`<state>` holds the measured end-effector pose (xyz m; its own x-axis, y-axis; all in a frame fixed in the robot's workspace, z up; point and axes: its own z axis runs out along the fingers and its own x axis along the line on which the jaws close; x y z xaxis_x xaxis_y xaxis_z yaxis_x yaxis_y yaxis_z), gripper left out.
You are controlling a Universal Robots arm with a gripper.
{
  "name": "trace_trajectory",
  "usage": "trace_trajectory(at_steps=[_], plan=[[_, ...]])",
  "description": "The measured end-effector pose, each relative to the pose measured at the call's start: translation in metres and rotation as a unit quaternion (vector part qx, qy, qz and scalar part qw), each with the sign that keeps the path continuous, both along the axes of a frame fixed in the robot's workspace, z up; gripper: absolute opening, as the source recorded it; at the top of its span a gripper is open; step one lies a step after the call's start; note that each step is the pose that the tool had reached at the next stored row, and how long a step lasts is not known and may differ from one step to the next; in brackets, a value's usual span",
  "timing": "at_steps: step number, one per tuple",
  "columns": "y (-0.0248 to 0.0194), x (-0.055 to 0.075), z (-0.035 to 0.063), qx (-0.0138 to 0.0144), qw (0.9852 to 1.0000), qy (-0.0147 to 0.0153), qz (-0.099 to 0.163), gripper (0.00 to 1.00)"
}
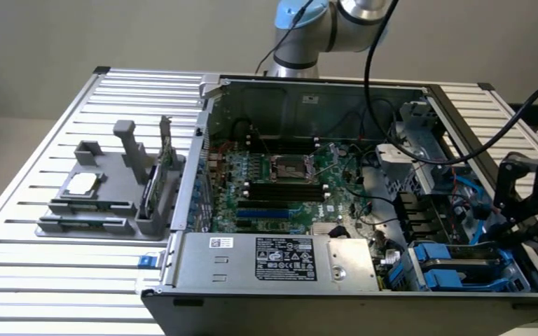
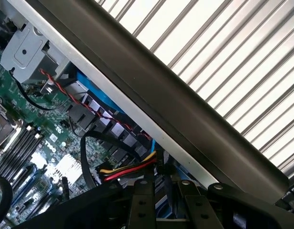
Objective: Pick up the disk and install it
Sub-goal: 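Insert the first disk wire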
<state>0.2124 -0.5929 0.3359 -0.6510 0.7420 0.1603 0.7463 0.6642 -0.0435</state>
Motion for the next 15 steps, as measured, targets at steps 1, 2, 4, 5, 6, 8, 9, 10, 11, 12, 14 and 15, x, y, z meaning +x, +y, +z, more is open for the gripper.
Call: trace_trajectory(at_steps=[1,2,4,5,6,8,9,10,11,12,14,15], plan=[[0.0,0.0,-0.0001,0.0009,1.0,-0.0002,0.0,0.22],[0.0,0.0,-0.0003,0.0017,1.0,0.0,0.0,0.17],[0.0001,-0.001,-0.0003,0.0028,1.0,-0.0002,0.0,0.16],[0.0001,-0.002,-0.0001,0.0032,1.0,-0.0001,0.0,0.16],[0.0,-0.003,0.0005,0.0038,1.0,-0.0001,0.0,0.16],[0.0,-0.005,0.0032,0.0064,1.0,0.0002,0.0,0.16],[0.0001,-0.006,0.0051,0.0077,1.0,0.0007,0.0,0.16],[0.0001,-0.008,0.0069,0.0088,1.0,0.0013,0.0,0.16],[0.0,-0.009,0.0085,0.0101,0.9999,0.0021,-0.001,0.16],[0.0001,-0.01,0.0099,0.0116,0.9999,0.0031,-0.001,0.16],[0.0,-0.012,0.0113,0.0169,0.9998,0.0057,-0.001,0.16],[0.0,-0.013,0.0118,0.0196,0.9998,0.0073,-0.002,0.16]])
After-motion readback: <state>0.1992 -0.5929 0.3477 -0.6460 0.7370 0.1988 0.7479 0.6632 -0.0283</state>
